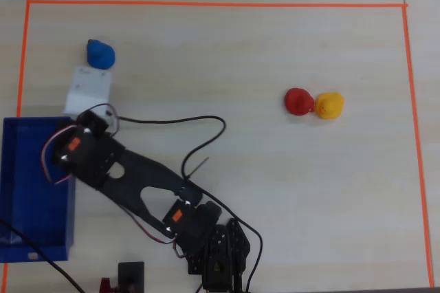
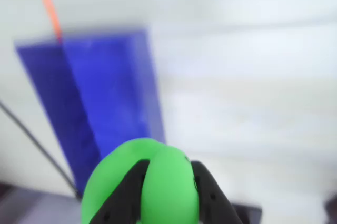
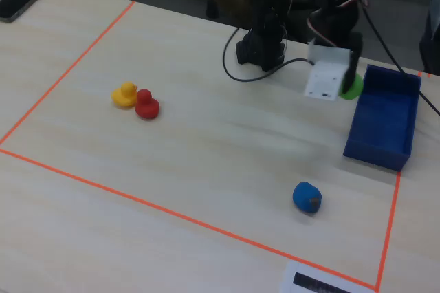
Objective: Grasp green duck and put it into box.
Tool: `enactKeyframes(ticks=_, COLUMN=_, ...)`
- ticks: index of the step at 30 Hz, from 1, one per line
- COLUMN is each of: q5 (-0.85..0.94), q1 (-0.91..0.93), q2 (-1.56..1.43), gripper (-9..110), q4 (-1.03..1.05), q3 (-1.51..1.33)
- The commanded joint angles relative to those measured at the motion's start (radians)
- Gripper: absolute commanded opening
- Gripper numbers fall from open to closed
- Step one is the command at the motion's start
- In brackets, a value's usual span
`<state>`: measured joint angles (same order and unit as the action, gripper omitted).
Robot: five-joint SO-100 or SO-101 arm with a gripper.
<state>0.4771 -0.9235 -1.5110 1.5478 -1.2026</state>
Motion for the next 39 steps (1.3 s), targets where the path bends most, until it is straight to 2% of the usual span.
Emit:
enactKeyframes(ticks=1, q5=-0.041, q1=-0.161, q2=0.221, gripper=0, q4=0.104, q3=0.463)
enactKeyframes(ticks=9, q5=-0.063, q1=-0.259, q2=0.503, gripper=0, q4=0.110, q3=0.784)
enactKeyframes(ticks=16, q5=-0.048, q1=-0.272, q2=0.577, gripper=1, q4=0.110, q3=0.864)
enactKeyframes(ticks=21, q5=-0.026, q1=-0.272, q2=0.607, gripper=23, q4=0.117, q3=0.867)
enactKeyframes(ticks=26, q5=-0.017, q1=-0.261, q2=0.612, gripper=28, q4=0.126, q3=0.871)
enactKeyframes(ticks=29, q5=0.008, q1=-0.233, q2=0.574, gripper=23, q4=0.152, q3=0.871)
enactKeyframes(ticks=32, q5=0.040, q1=-0.166, q2=0.463, gripper=1, q4=0.161, q3=0.821)
enactKeyframes(ticks=39, q5=0.192, q1=0.061, q2=0.064, gripper=0, q4=0.160, q3=0.620)
